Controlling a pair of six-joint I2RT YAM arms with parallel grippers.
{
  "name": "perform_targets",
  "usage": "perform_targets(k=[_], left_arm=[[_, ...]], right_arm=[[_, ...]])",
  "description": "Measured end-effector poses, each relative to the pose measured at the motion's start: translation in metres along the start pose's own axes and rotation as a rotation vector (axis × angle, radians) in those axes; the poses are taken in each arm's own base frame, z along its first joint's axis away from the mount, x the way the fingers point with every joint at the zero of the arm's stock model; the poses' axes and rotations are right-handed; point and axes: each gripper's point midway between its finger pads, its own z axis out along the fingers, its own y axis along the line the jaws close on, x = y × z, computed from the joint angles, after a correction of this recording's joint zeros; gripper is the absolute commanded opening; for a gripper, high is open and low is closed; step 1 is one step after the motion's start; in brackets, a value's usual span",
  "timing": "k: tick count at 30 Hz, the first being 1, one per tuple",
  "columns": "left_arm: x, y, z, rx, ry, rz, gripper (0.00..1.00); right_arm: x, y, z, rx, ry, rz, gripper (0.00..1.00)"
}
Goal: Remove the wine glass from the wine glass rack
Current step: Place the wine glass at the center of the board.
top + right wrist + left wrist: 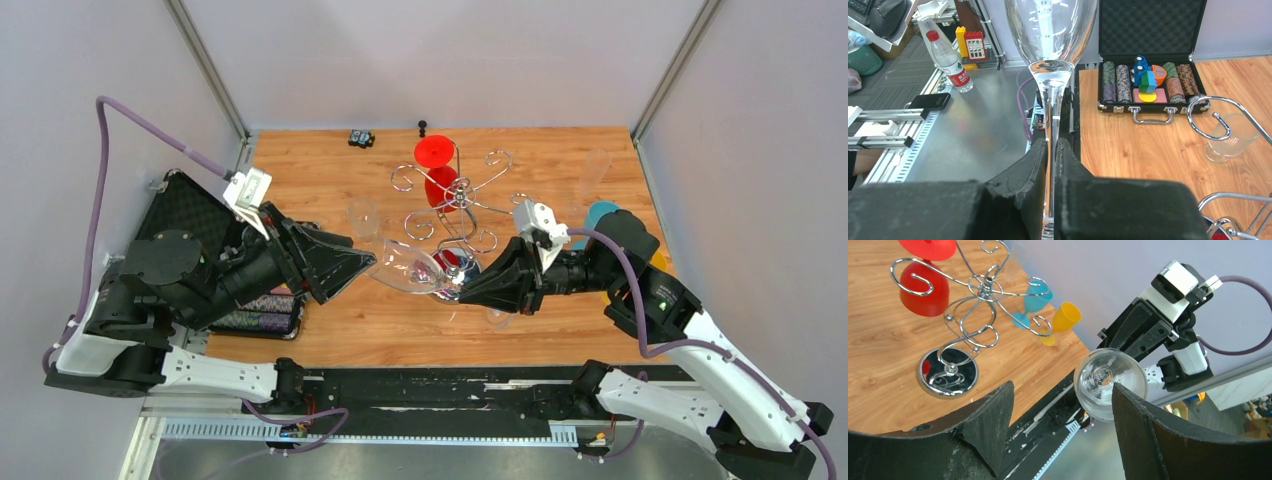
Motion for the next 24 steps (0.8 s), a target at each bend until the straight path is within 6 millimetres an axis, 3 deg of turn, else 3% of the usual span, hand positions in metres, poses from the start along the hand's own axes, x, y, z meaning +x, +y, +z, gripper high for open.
perform_targets(k=[6, 12, 24], left_arm=[[0.011, -0.007, 0.005, 0.017, 0.047, 0.017, 0.74], [0.011, -0.012, 0.004, 0.041, 0.061, 0.013, 0.63], [0.018, -0.02, 0.001, 0.072, 0.118, 0.028, 0.56]], right_arm=[[-0.006, 0.005, -0.001, -0.026, -0.009, -0.03, 0.0], [-0.009, 0.006, 0.0, -0.042, -0.003, -0.06, 0.0], [-0.01, 0.004, 0.009, -0.074, 0.034, -0.102, 0.0]])
